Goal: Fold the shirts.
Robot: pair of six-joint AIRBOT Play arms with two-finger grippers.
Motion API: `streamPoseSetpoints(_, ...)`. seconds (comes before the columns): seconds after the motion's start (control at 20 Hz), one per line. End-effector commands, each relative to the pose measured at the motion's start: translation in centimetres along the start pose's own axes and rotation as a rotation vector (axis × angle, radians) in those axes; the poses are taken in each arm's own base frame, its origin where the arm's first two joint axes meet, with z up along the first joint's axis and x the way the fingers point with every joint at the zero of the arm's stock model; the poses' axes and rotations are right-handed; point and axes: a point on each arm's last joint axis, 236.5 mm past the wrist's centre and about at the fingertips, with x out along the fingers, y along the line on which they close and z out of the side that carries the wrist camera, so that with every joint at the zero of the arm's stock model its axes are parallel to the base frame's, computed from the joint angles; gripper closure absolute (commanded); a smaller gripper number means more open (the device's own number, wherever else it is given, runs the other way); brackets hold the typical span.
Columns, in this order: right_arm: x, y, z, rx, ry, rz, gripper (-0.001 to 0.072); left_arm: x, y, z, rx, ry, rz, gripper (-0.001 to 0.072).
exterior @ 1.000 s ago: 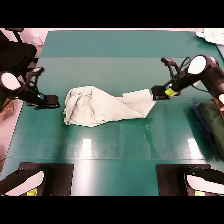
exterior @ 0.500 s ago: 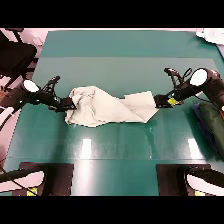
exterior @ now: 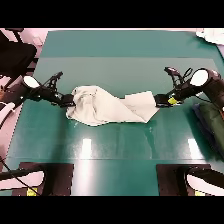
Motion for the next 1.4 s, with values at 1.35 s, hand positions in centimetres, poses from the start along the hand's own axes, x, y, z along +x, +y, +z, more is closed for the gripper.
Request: streamPoseSetpoints(1.35,-45.1,7.0,-5.2,-0.166,-1.221,-0.066,0.0690,-46.3,-29.5,-7.3,0.837,-1.185,0.005,0.0684)
